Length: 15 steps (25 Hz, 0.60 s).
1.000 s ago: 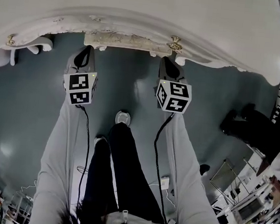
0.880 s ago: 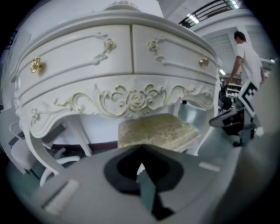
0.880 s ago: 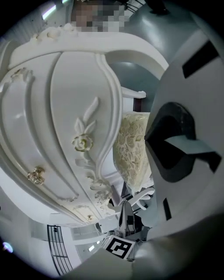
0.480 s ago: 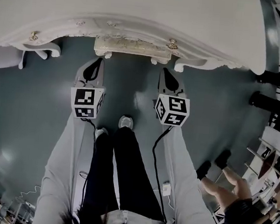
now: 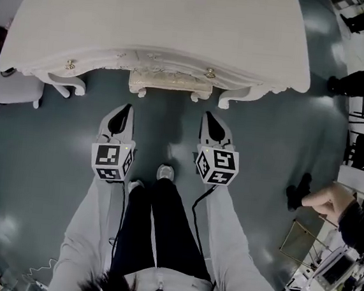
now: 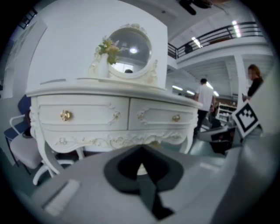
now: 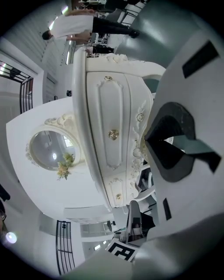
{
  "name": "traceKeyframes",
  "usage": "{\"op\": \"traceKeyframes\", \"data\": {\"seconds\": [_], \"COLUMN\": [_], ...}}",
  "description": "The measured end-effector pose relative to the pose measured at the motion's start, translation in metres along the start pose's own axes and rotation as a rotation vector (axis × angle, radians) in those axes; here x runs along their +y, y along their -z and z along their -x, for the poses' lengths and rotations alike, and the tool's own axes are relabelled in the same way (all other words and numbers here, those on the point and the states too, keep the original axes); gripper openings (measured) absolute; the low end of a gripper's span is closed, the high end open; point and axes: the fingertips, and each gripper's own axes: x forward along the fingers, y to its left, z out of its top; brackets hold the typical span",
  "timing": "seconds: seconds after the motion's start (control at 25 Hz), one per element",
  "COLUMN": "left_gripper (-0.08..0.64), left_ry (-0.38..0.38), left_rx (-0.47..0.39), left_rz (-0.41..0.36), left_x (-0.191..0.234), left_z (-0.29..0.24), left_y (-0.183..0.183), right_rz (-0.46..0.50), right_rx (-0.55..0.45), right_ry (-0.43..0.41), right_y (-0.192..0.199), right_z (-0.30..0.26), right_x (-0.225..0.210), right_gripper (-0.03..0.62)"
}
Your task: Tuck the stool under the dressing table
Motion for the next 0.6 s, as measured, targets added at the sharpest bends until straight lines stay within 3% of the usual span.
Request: {"op": "traceKeyframes", "data": {"seconds": [0.24,0.6], "left_gripper": [0.007,0.008], "left_ry": [0.044,0.091], "left_rx": [-0.046,-0.124], "left_rz": [-0.084,-0.081], "left_x": [-0.014,-0.027], "left_z": [0.043,0.1], "left_y": [-0.039,-0.097], "right_rz": [-0.009,-0.006], "right_rx": [-0.025,-0.09], "right_ry": [0.029,0.036], "right_y": [-0.026,-0.078], "right_z": [0.047,0.107], "right_x": [0.02,0.047], "right_gripper": [0.001,0.002]}}
